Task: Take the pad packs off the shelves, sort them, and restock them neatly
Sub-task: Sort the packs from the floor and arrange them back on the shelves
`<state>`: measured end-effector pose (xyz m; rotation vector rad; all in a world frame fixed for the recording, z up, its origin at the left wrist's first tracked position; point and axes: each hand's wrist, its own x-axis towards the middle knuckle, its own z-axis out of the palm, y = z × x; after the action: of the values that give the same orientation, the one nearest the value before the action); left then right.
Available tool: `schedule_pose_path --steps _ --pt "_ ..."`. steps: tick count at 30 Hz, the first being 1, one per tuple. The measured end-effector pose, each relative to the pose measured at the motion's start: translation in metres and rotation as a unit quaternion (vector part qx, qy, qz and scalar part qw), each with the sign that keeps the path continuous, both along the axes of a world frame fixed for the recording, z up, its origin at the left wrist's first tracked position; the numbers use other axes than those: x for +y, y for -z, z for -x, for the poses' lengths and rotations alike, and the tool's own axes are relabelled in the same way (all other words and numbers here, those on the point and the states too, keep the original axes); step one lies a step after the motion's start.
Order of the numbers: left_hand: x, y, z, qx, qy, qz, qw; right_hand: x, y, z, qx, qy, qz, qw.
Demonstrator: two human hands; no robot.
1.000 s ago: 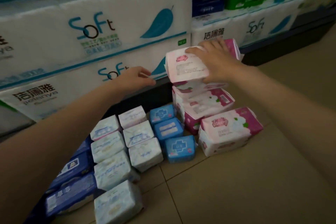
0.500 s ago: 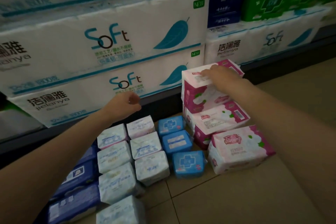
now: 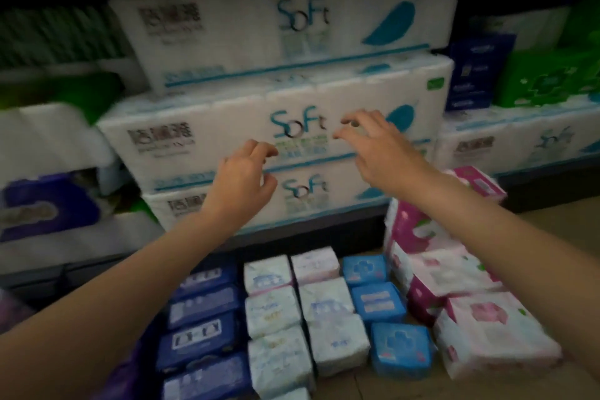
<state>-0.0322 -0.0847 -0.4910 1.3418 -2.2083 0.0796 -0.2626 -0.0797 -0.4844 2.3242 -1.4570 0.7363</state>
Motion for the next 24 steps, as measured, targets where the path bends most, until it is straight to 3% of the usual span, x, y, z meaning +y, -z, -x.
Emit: schedule_pose_path --steps 4,10,15,22,24 --pt "-0.001 -0.078 -0.092 -0.045 -0.055 0.153 0.986 -0.014 -0.063 -0.114 -0.013 -0.092 0.161 0.983" --pt "0.003 -0.193 -0.267 0.005 -0.146 0.214 0.966 -0.041 -0.159 -0.276 -0.016 -0.141 0.224 0.964" --pt "-0.004 -0.254 -0.391 -0.023 -0.200 0.217 0.955 -0.059 -0.239 -0.385 0.015 -0.120 0.231 0.965" --pt "-0.002 -0.305 -0.519 -0.025 -0.269 0.098 0.958 -0.087 -0.317 -0.492 0.168 -0.031 0.179 0.969" --pt "-0.012 -0.316 -0.534 -0.011 -0.289 0.065 0.955 -0.103 -0.321 -0.507 0.141 -0.004 0.132 0.981"
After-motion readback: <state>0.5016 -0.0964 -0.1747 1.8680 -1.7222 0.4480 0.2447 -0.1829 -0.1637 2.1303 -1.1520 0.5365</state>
